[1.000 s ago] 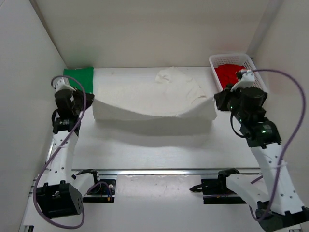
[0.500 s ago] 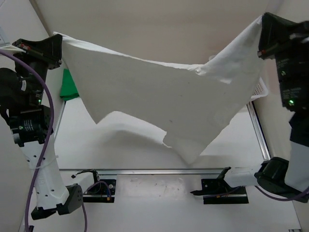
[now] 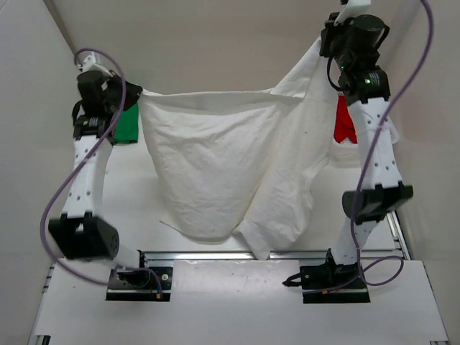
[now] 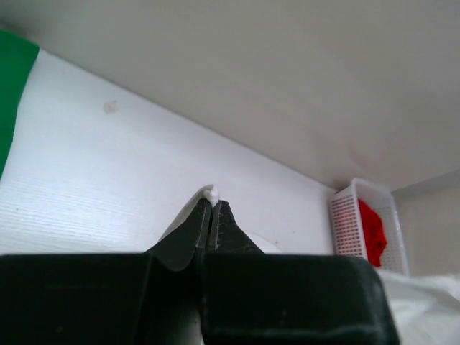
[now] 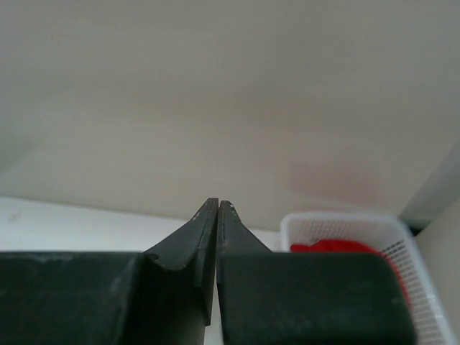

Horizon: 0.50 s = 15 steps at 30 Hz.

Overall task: Fold and stack the t-shirts
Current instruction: Flatten out the tshirt

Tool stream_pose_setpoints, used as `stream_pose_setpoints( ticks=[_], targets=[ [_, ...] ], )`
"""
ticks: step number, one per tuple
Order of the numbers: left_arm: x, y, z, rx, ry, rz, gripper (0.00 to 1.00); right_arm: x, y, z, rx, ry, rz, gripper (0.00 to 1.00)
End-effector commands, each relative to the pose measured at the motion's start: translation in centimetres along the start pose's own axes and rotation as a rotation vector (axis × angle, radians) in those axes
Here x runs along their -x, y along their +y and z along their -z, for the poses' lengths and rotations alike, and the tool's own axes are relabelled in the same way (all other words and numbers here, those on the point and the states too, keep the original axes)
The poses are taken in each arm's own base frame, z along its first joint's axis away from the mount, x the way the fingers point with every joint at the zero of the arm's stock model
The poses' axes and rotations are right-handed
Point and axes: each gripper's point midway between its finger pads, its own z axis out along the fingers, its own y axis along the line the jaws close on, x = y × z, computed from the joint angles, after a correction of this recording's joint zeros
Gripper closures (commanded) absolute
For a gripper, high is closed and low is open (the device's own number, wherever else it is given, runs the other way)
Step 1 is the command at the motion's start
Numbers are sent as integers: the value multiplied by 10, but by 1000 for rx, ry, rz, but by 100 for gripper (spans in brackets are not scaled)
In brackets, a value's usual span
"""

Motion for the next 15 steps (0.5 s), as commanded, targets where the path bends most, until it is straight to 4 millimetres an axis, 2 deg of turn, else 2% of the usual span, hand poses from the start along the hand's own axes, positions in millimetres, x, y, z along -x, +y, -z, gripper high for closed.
stream_pose_setpoints(
  ticks=[1,2,3,5,6,7,9,10,11,12,14,15],
  targets=[
    [13,0,-39,16,-19,-23,100,-1,14,-24,150,-31,-138,100],
    [22,-3,-52,-5,-14,-12,100,-7,11,-34,146,-37,-147,100],
    [20,-13,-57,-36,11,5,100,2,6,-34,152,-61,-171,100],
    [54,-35,-65,-79,-42,0,100,27,-11,-33,143,-146,-201,100],
    [75,-46,-62,-94,-92,-2,100,39,-19,-31,143,-187,-219,100],
    [86,-48,-61,-100,-115,1,100,57,-23,-22,149,-229,-224,100],
    [119,-60,-47,-144,-201,7,100,93,-25,-2,173,-320,-240,100],
    [126,-62,-42,-160,-219,23,100,102,-25,4,172,-342,-233,100],
    [133,-60,-36,-164,-244,32,100,119,-36,17,163,-390,-220,100],
    [138,-61,-31,-166,-268,24,100,130,-36,27,189,-415,-226,100],
    [147,-60,-27,-158,-297,8,100,138,-38,36,188,-433,-221,100],
    [150,-61,-25,-166,-298,13,100,133,-37,35,197,-414,-225,100]
  ],
)
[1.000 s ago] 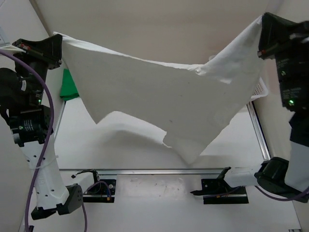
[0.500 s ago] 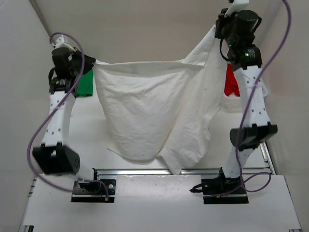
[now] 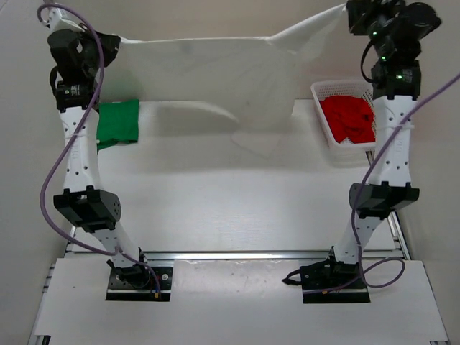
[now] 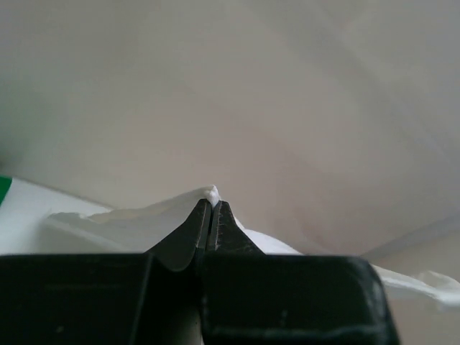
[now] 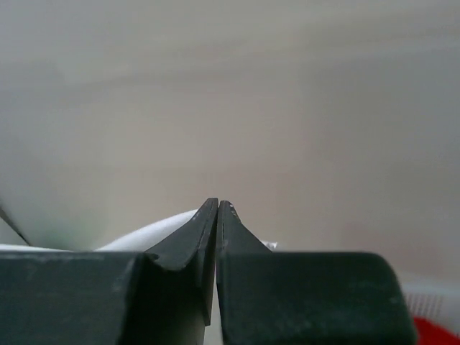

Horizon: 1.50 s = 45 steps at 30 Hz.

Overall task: Fold and stack the t-shirts
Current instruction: Flatten out the tshirt

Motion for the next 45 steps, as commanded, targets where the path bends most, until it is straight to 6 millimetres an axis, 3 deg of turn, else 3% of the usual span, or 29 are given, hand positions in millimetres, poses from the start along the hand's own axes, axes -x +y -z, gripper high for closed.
stream_pose_setpoints(
  ticks=[1,4,7,8,9,10,11,13,14,15,16,17,18,19,20,21,22,24,26,29,32,35,38,41,44,45],
  targets=[
    [60,-37,30,-91,-155,-19,100,117,48,52,120,-284,62,100],
    [65,-32,32,-82,-168,-20,100,83,25,49,51,-171,58,100],
    [56,-29,34,-62,-154,-32,100,54,10,57,-5,-72,70,100],
    [46,-20,34,-31,-136,-49,100,39,7,62,-22,-33,64,100],
    [42,-18,37,-10,-136,-72,100,-1,-7,61,-62,54,42,100],
    [26,-6,41,23,-119,-90,100,-29,-6,72,-60,107,32,100],
    [18,-3,45,32,-114,-103,100,-40,-8,80,-72,120,36,100],
    [-22,21,65,73,-84,-113,100,-90,-6,114,-108,194,35,100],
    [-45,39,77,103,-59,-110,100,-94,0,129,-109,205,31,100],
    [-58,51,84,135,-54,-121,100,-138,-9,143,-133,298,10,100],
    [-85,69,98,160,-21,-135,100,-167,-7,163,-134,338,4,100],
    [-105,97,115,221,-16,-127,100,-171,1,180,-120,341,-6,99],
    [-114,106,124,224,-12,-109,100,-213,-4,197,-144,424,-24,100],
    [-137,130,140,256,12,-85,100,-238,0,218,-142,470,-46,100],
    [-155,156,157,307,24,-66,100,-242,4,234,-141,487,-53,100],
    [-168,163,164,307,49,-45,100,-268,4,251,-145,552,-75,100],
    [-193,183,179,341,92,-32,100,-287,15,270,-122,611,-98,100],
    [-225,204,198,374,144,-13,100,-315,23,300,-126,705,-116,100],
    [-243,213,215,391,164,1,100,-343,34,340,-137,831,-157,100],
    [-280,225,235,401,231,47,100,-361,51,381,-161,959,-253,100],
    [-307,235,255,421,291,49,100,-338,91,389,-86,943,-246,100],
    [-316,239,267,423,308,45,100,-343,111,409,-62,1039,-297,100],
    [-317,237,270,419,319,37,100,-350,108,415,-75,1020,-321,100],
    [-310,234,263,415,307,83,100,-350,87,401,-122,956,-325,100],
    [-293,227,245,407,280,102,100,-354,61,372,-130,946,-365,100],
    [-290,226,241,410,273,105,100,-342,52,356,-123,887,-364,100]
  ],
)
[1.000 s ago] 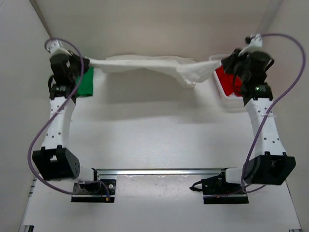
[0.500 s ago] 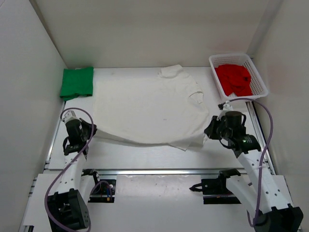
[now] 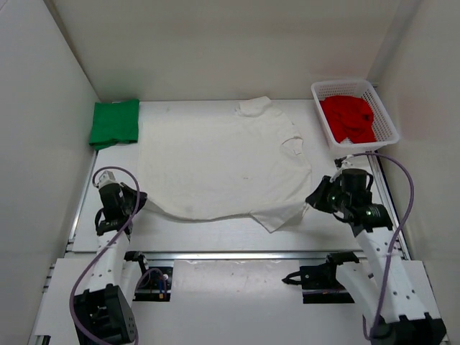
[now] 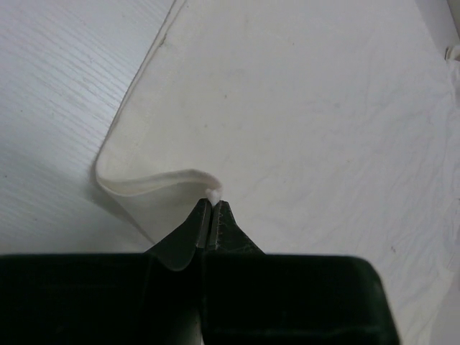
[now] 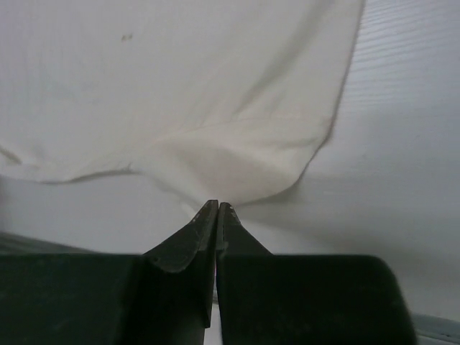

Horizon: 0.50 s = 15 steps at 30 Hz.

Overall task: Fold and stack the t-shirts
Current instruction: Flatten out the tshirt

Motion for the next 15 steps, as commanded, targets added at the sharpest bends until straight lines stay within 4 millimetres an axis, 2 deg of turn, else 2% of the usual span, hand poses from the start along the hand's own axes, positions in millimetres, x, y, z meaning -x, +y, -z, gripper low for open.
stream_pose_setpoints(
  ticks=[1,2,3,4,5,6,8,9,11,12,13,15],
  targets=[
    [36,-31,-4,-59,-54,29,100,53,1,-16,69,-85,31,100],
    [44,-31,-9,-48,-64,36,100,62,-6,-25,41,-81,7,100],
    [47,-33,-11,-49,-67,51,100,81,-5,-22,13,-120,37,100],
    [52,-31,-16,-37,-70,65,100,91,2,-32,-2,-118,72,100],
    [53,-30,-20,-31,-61,81,100,103,9,-42,-14,-121,92,100],
    [52,-27,-26,-14,-53,97,100,105,8,-53,-23,-100,93,100],
    [52,-26,-34,-11,-50,107,100,131,12,-68,-29,-137,93,100],
    [53,-24,-39,1,-50,118,100,130,8,-80,-43,-110,84,100],
    [52,-19,-47,24,-35,137,100,149,7,-92,-36,-134,77,100],
    [53,-16,-51,35,-27,144,100,150,2,-103,-46,-119,62,100],
    [54,-13,-54,44,-27,157,100,161,7,-103,-37,-147,68,100],
    [59,-11,-61,52,-28,173,100,168,3,-117,-27,-131,52,100]
  ],
)
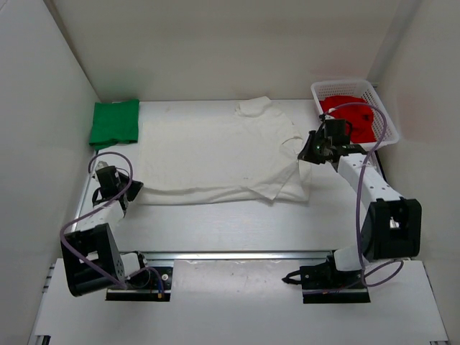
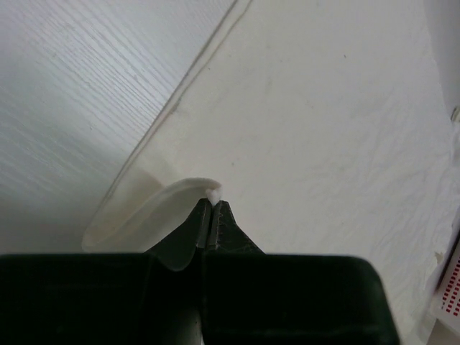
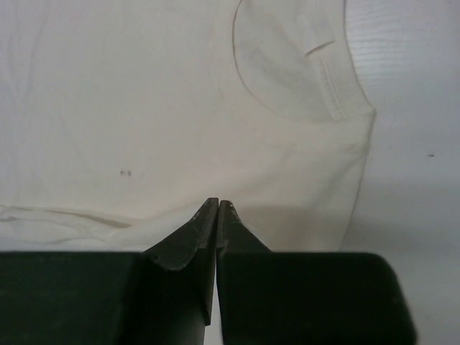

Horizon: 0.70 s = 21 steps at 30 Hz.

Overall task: Fold and stack the t-shirts
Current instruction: Flatten out the tshirt, then fold the flattened tshirt in 1/3 of the way

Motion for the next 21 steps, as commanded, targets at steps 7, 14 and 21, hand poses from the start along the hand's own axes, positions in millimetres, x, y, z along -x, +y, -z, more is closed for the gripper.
stream_pose_setpoints(
  ticks=[7,14,21],
  targets=[
    [44,-33,-20,-51,-78,28,100,85,-3,-43,3,-123,17,100],
    [45,-38,-43,-57,-45,43,100,115,-11,-80,-16,-106,54,100],
    [46,-36,-67,-19,-4,39,100,124,-16,-119,-25,-57,95,100]
  ],
)
